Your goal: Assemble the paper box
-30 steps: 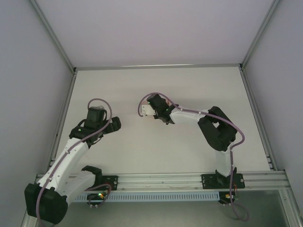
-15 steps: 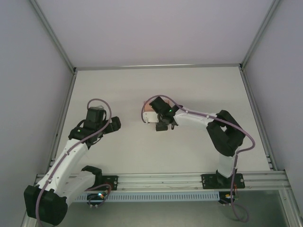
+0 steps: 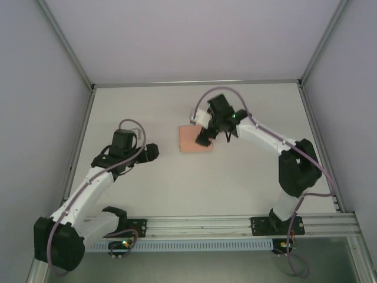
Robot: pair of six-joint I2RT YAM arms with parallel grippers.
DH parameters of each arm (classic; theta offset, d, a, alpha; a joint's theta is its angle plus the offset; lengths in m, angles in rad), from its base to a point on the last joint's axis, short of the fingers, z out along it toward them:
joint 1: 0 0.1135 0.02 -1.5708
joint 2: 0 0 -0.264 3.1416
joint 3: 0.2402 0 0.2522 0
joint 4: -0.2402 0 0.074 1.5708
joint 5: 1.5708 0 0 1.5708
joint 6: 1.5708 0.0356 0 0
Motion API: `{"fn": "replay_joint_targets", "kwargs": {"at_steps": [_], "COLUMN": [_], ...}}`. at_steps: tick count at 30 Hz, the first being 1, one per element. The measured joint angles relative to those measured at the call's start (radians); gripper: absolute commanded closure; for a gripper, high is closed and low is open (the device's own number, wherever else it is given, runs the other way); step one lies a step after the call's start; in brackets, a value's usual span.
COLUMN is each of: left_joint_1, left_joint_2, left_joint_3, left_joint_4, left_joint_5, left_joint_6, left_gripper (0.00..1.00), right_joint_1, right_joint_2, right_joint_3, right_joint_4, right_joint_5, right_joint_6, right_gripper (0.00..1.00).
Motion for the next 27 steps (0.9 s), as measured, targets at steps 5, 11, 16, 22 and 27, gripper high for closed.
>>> {"fn": "replay_joint_targets", "kwargs": {"at_steps": [5,11,16,22,27], "left_joint_1": [-0.194,-0.275,-0.280,-0.280,-0.280], "left_joint_2": [0.154,0.441,0.599,0.722,0.765], "left_joint_3": [-0.011,0.079,0.154,0.241,0.272], "left_joint_4": [0.180,0.323,0.421,0.457,0.449], "left_joint_5": [0.087,0.154,0.209,0.252,0.259], "left_joint_6": [0.060,0.096,0.100,0.119,0.140], "left_gripper": [0.30,0.35,0.35,0.36,0.36], "right_joint_1": [-0.107,-0.135,-0.134,-0.133,-0.134], "right_joint_2": [0.220,0.464,0.602,0.677,0.701], "right_joint_3": [0.303,0.477,0.605,0.681,0.697], "right_joint_4": [-0.068,-0.169,-0.264,-0.337,-0.381], "right_joint_5": [-0.115,-0.236,-0.311,-0.354,-0.391], "right_joint_6": [0.214,0.349,0.389,0.393,0.383], "right_gripper": [0.08,0.09,0.11,0.13,0.21]}}
